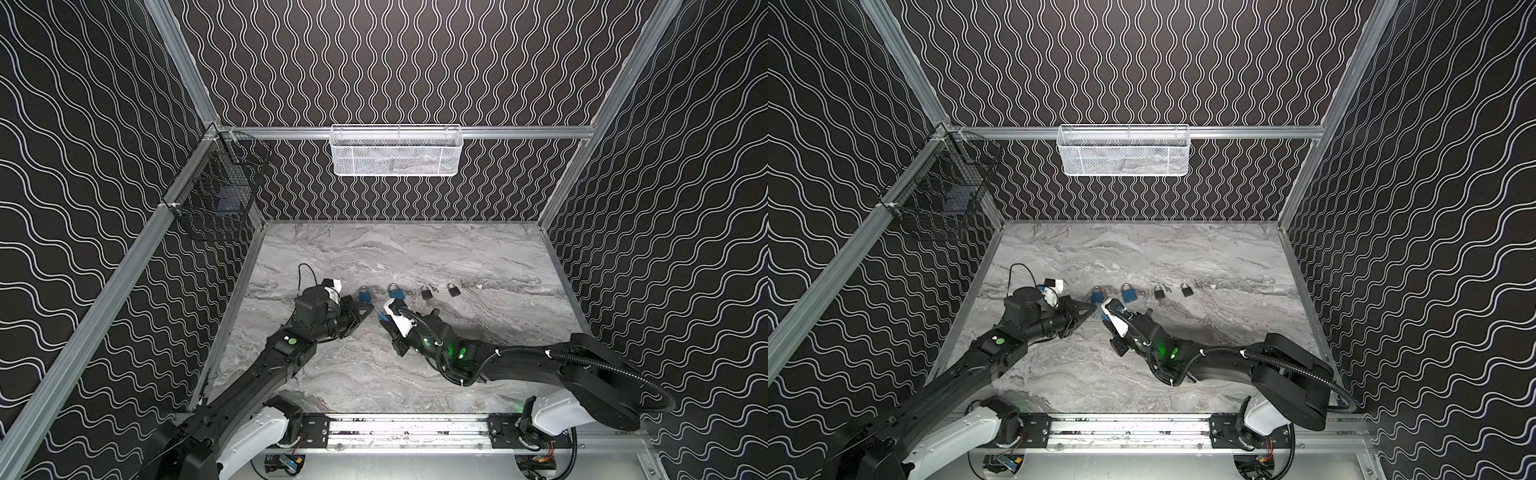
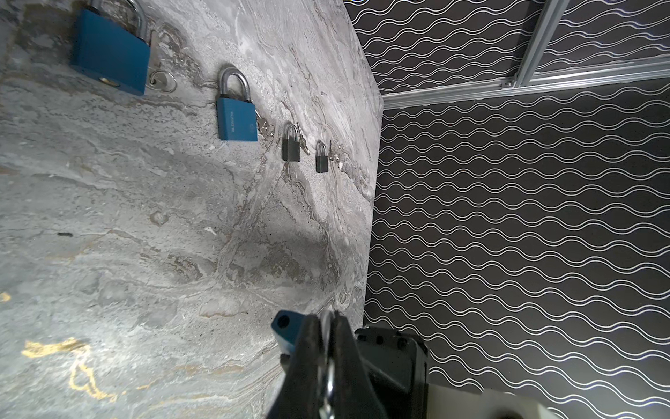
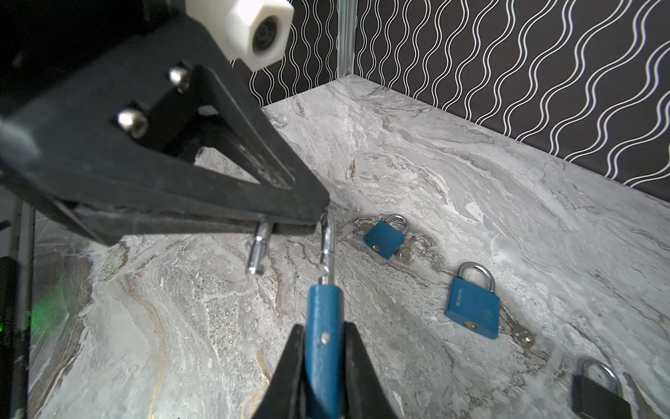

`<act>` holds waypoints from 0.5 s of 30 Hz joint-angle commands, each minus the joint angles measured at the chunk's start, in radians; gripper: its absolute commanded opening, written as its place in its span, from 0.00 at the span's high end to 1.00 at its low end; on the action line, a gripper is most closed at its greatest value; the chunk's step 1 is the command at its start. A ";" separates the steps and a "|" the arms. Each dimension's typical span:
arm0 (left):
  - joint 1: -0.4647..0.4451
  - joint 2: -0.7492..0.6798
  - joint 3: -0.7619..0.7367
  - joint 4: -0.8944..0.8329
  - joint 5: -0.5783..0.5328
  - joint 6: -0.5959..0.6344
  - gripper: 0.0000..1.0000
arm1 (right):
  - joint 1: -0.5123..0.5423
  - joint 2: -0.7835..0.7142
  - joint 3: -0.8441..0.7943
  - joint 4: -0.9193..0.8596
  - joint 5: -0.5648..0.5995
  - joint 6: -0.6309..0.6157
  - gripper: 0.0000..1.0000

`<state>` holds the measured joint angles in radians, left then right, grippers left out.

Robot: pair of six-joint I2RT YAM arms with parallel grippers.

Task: Lock with the key

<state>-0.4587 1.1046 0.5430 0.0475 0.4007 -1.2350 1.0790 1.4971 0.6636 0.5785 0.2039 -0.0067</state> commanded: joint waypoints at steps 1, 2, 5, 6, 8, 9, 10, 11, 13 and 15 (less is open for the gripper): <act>0.000 -0.003 -0.001 0.060 0.016 -0.006 1.00 | -0.006 -0.002 0.011 -0.002 -0.016 0.007 0.92; -0.001 -0.002 -0.003 0.062 0.017 0.004 1.00 | -0.011 -0.010 0.013 -0.005 -0.035 0.018 0.95; -0.001 0.013 -0.015 0.094 0.034 0.042 1.00 | -0.035 -0.043 0.027 -0.030 -0.092 0.066 1.00; 0.000 0.018 -0.022 0.115 0.039 0.064 1.00 | -0.047 -0.056 0.034 -0.044 -0.122 0.088 1.00; -0.001 0.022 -0.043 0.162 0.047 0.103 1.00 | -0.080 -0.079 0.048 -0.072 -0.187 0.143 1.00; -0.001 0.026 -0.053 0.188 0.054 0.117 1.00 | -0.100 -0.090 0.052 -0.084 -0.232 0.174 1.00; -0.001 0.029 -0.062 0.211 0.061 0.132 1.00 | -0.127 -0.104 0.054 -0.085 -0.287 0.210 1.00; -0.001 0.033 -0.069 0.246 0.067 0.157 1.00 | -0.151 -0.115 0.055 -0.085 -0.338 0.248 1.00; -0.001 0.045 -0.070 0.268 0.076 0.197 1.00 | -0.192 -0.131 0.064 -0.092 -0.432 0.305 1.00; -0.001 0.063 -0.075 0.309 0.096 0.225 1.00 | -0.223 -0.138 0.079 -0.101 -0.509 0.352 1.00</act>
<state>-0.4587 1.1500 0.4774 0.3344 0.4633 -1.1164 0.8879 1.3800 0.7143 0.4107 -0.1772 0.2222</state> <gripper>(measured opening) 0.087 0.145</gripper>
